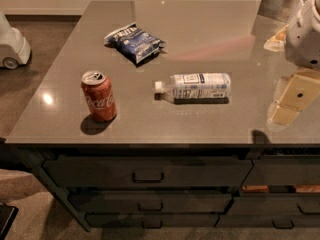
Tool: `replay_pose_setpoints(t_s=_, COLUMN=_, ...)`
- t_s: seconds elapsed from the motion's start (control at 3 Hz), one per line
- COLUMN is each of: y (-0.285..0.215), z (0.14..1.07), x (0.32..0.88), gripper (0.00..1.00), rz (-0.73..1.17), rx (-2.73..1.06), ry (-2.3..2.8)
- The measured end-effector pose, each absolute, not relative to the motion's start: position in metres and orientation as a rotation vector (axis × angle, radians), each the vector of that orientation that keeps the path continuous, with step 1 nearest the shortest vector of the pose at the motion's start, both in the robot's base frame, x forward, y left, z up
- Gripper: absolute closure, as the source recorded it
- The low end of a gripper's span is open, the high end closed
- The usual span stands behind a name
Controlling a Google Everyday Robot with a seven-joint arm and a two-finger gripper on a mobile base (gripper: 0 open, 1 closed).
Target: Move blue chip bag near coke can
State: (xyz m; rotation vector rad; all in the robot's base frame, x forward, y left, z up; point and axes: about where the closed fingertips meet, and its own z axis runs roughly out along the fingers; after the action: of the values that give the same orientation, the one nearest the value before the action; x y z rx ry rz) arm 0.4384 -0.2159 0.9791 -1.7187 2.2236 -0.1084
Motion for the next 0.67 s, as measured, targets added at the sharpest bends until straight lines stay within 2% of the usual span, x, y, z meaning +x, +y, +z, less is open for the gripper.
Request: replay_pose_setpoints(t_s=0.67, y=-0.211, z=0.983, x=0.452, gripper=0.00, rz=-0.106, rx=-1.652, ry=2.219)
